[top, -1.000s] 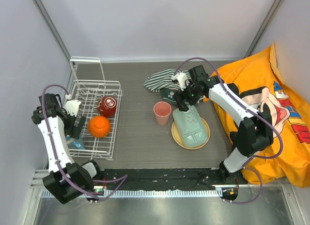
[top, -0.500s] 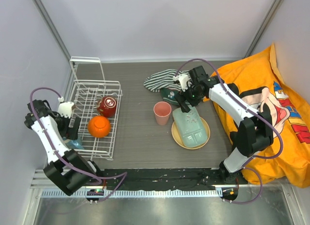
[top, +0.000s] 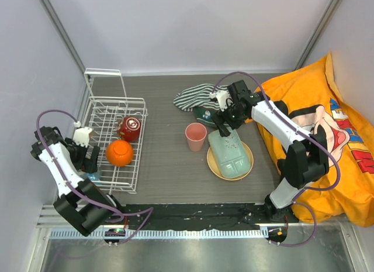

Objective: Unload the mixed dishes from the dish rack
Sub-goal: Pick up the cup from the dish rack.

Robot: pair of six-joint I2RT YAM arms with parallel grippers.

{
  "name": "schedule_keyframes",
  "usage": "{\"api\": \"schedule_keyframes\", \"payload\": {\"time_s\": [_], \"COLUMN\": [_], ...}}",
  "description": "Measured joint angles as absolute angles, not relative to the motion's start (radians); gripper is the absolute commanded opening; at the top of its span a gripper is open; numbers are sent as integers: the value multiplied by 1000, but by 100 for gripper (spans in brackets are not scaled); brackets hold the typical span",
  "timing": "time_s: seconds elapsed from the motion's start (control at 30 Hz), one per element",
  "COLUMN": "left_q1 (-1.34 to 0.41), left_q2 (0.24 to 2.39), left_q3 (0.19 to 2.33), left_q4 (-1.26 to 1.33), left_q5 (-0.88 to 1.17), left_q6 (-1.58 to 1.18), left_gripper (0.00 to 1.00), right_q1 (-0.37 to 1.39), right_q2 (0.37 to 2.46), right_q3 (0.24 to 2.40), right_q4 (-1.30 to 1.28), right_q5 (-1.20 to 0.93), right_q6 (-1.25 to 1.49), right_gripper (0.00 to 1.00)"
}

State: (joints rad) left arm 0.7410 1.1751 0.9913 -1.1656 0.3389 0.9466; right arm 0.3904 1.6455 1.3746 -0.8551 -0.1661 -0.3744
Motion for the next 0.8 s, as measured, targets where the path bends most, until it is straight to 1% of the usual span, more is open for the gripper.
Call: {"api": "schedule_keyframes", "payload": {"time_s": [0.1, 0.13, 0.2, 0.23, 0.3, 0.33, 0.4, 0.43, 0.5, 0.53, 0.6, 0.7, 0.73, 0.77, 0.8], "left_q1": [741, 741, 741, 741, 741, 741, 741, 741, 741, 741, 741, 741, 741, 741, 741], "left_q2": [1173, 1172, 1171, 1171, 1171, 1171, 1172, 1174, 1181, 1188, 1198, 1205, 1209, 1211, 1215], "left_q3": [991, 991, 992, 992, 995, 999, 1017, 1031, 1058, 1075, 1102, 1129, 1140, 1148, 1159], "left_q4": [-1172, -1174, -1180, -1182, -1189, -1196, -1217, -1226, -1247, -1260, -1280, -1306, -1316, -1322, -1327], "left_q5": [350, 353, 361, 364, 370, 374, 385, 393, 400, 403, 412, 423, 429, 435, 442], "left_q6": [952, 952, 955, 954, 954, 953, 951, 951, 949, 947, 950, 950, 950, 949, 949], "left_gripper": [86, 80, 75, 68, 63, 57, 53, 49, 45, 42, 38, 28, 17, 8, 1], "right_q1": [390, 390, 390, 390, 390, 390, 390, 390, 390, 390, 390, 390, 390, 390, 390], "right_q2": [1645, 1645, 1645, 1645, 1647, 1649, 1656, 1659, 1666, 1670, 1677, 1684, 1686, 1687, 1690], "right_q3": [1375, 1375, 1375, 1374, 1374, 1374, 1374, 1374, 1374, 1374, 1374, 1374, 1374, 1374, 1374], "right_q4": [-855, -855, -855, -855, -855, -855, -854, -854, -854, -854, -854, -853, -853, -853, -853], "right_q5": [-166, -166, -166, -166, -167, -167, -167, -168, -170, -170, -172, -177, -178, -179, -181], "right_q6": [-369, -368, -367, -367, -367, -367, -367, -367, -367, -367, -366, -364, -364, -363, -363], "right_gripper": [88, 88, 88, 88, 88, 87, 87, 87, 87, 87, 87, 87, 87, 87, 87]}}
